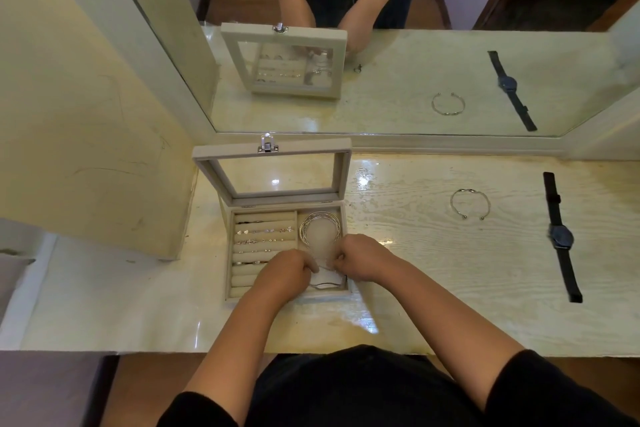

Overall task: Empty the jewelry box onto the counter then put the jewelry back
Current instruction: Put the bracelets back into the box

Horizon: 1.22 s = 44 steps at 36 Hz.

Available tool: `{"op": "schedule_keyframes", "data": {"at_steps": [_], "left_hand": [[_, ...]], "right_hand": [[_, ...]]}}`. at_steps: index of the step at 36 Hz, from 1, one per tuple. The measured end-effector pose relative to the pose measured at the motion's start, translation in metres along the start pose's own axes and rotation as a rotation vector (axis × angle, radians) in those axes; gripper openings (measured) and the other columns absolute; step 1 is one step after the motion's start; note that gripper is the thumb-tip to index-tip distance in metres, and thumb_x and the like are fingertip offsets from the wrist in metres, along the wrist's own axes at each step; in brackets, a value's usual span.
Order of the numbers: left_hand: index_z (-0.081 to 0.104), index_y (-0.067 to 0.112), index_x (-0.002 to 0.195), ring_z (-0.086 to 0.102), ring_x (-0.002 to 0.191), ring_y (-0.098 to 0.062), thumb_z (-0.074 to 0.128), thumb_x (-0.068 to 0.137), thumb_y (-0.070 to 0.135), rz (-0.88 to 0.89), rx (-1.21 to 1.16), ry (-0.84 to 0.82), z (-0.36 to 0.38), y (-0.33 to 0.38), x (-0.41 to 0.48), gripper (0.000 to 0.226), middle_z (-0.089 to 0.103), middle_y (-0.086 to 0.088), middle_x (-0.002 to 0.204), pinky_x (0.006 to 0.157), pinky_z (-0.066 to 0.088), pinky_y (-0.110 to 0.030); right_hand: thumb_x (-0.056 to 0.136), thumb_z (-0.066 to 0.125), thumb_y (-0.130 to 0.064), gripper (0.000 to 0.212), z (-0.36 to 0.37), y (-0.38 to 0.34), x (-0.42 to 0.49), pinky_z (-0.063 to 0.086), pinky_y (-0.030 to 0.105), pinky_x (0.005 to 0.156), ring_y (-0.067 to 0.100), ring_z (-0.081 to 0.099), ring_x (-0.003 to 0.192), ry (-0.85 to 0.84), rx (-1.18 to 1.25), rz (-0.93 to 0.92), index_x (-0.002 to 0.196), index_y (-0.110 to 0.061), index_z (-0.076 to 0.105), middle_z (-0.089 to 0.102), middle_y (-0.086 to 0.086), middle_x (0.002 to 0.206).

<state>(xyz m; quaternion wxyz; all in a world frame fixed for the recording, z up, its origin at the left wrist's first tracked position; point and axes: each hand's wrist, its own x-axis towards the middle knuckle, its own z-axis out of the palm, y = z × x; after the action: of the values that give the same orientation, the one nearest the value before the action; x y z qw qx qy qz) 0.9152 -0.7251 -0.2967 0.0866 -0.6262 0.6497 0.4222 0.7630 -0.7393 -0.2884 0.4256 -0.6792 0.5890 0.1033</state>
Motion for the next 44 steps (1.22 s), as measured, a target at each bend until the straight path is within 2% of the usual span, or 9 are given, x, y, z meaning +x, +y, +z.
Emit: {"op": "schedule_keyframes", "data": {"at_steps": [4,10,16,21,25,29,33,37,44], "left_hand": [[0.064,0.024,0.114,0.055,0.114,-0.022,0.037,0.092,0.01,0.02,0.106,-0.073,0.007,0.002,-0.002,0.037,0.059,-0.005,0.127,0.092,0.044,-0.029],[0.062,0.025,0.112,0.053,0.117,-0.023,0.038,0.088,0.005,-0.015,0.175,-0.115,0.007,0.006,-0.001,0.04,0.056,-0.006,0.128,0.096,0.043,-0.032],[0.062,0.013,0.111,0.055,0.11,-0.027,0.035,0.089,0.005,-0.031,0.268,-0.141,0.01,0.003,-0.003,0.035,0.06,-0.008,0.121,0.092,0.047,-0.038],[0.06,0.011,0.112,0.055,0.11,-0.027,0.037,0.089,0.004,-0.063,0.331,-0.124,0.01,0.001,-0.003,0.033,0.059,-0.008,0.12,0.088,0.047,-0.036],[0.06,0.011,0.11,0.056,0.107,-0.027,0.037,0.089,0.004,-0.082,0.335,-0.094,0.011,0.0,-0.003,0.032,0.06,-0.008,0.116,0.08,0.045,-0.032],[0.061,0.013,0.107,0.056,0.105,-0.026,0.039,0.087,0.003,-0.091,0.324,-0.047,0.01,-0.002,-0.003,0.031,0.061,-0.007,0.114,0.078,0.044,-0.031],[0.063,0.018,0.105,0.055,0.108,-0.027,0.038,0.088,0.008,-0.061,0.225,-0.039,0.008,0.0,-0.003,0.031,0.06,-0.007,0.117,0.085,0.045,-0.032],[0.064,0.022,0.107,0.054,0.111,-0.024,0.037,0.088,0.007,-0.037,0.176,-0.06,0.009,0.002,-0.004,0.036,0.059,-0.004,0.122,0.088,0.043,-0.031],[0.062,0.023,0.108,0.054,0.112,-0.023,0.041,0.087,0.006,-0.077,0.152,-0.031,0.008,-0.002,-0.003,0.034,0.059,-0.003,0.122,0.089,0.044,-0.031]], "right_hand": [[0.087,0.05,-0.009,0.029,0.006,-0.004,-0.001,0.049,0.029,0.084,0.023,0.064,0.097,-0.122,-0.069,-0.002,0.105,-0.019,0.07,0.071,0.006,0.103],[0.081,0.055,0.002,0.037,0.012,-0.004,0.0,0.051,0.035,0.088,0.024,0.062,0.1,-0.157,-0.124,0.031,0.107,-0.021,0.069,0.069,0.004,0.108],[0.086,0.044,-0.003,0.038,0.01,-0.001,-0.002,0.05,0.029,0.084,0.015,0.062,0.072,-0.106,-0.044,0.03,0.11,-0.021,0.068,0.072,0.007,0.101],[0.092,0.045,-0.011,0.033,0.011,0.004,0.002,0.043,0.022,0.074,-0.002,0.043,0.046,-0.07,0.014,0.022,0.115,-0.022,0.066,0.071,0.005,0.105],[0.092,0.045,-0.012,0.031,0.01,0.005,0.002,0.045,0.023,0.065,0.004,0.052,0.05,-0.061,0.041,0.027,0.112,-0.02,0.067,0.07,0.005,0.108],[0.088,0.048,-0.009,0.028,0.005,0.01,0.002,0.051,0.028,0.077,0.023,0.068,0.083,-0.013,0.112,0.052,0.102,-0.018,0.071,0.069,0.001,0.109],[0.087,0.047,-0.009,0.026,0.002,0.012,0.001,0.042,0.019,0.051,0.017,0.058,0.055,0.049,0.175,0.057,0.099,-0.014,0.07,0.069,0.007,0.103],[0.087,0.046,-0.008,0.028,0.004,0.012,0.002,0.04,0.017,0.05,0.015,0.056,0.054,0.007,0.181,0.045,0.099,-0.014,0.07,0.068,0.005,0.107],[0.085,0.041,-0.004,0.036,0.012,0.017,0.006,0.041,0.015,0.056,-0.002,0.047,0.028,-0.056,0.134,0.069,0.104,-0.015,0.069,0.072,0.012,0.098]]}}
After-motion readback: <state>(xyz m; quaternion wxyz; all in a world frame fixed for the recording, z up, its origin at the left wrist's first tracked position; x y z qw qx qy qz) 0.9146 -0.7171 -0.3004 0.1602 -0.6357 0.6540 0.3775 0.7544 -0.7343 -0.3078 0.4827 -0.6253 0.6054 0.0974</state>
